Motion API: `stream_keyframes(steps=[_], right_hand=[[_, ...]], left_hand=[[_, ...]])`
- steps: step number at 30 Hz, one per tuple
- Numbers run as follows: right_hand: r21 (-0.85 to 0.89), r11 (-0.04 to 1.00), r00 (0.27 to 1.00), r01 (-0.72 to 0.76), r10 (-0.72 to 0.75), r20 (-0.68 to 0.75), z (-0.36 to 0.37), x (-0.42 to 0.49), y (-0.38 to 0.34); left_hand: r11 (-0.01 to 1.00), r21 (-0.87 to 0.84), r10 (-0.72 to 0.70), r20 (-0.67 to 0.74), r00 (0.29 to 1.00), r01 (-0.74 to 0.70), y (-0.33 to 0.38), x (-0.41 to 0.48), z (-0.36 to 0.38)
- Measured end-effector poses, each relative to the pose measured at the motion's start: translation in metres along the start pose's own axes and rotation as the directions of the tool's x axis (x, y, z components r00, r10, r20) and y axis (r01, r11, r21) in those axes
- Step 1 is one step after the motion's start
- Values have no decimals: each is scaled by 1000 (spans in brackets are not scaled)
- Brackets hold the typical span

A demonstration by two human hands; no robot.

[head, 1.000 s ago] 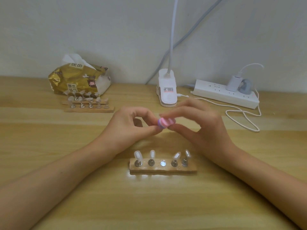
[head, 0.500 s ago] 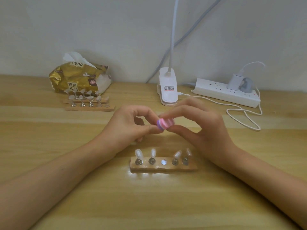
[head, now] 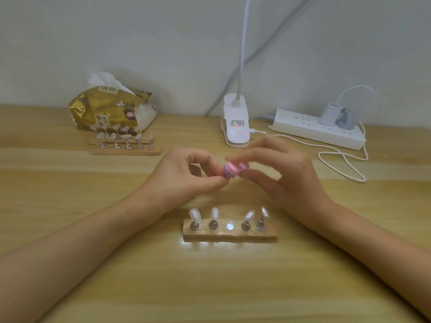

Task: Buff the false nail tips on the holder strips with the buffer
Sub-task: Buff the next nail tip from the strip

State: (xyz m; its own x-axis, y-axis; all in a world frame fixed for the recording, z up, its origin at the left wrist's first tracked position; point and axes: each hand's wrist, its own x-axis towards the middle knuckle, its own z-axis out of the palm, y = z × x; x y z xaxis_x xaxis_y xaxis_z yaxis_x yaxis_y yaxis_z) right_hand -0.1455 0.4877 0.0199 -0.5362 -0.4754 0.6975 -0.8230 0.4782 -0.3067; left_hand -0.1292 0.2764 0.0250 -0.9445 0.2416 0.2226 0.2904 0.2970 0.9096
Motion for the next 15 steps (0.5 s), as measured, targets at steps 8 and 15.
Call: stream_keyframes(steps=[8,15], right_hand=[[5,999,999,-36,37,-34,-2,0,1],[-2,998,998,-56,56,-15,-1,1,0]], left_hand=[[1000,11,2,-7,1000,-2,0,0,1],[999,38,27,18,999,-28,-1,0,0]])
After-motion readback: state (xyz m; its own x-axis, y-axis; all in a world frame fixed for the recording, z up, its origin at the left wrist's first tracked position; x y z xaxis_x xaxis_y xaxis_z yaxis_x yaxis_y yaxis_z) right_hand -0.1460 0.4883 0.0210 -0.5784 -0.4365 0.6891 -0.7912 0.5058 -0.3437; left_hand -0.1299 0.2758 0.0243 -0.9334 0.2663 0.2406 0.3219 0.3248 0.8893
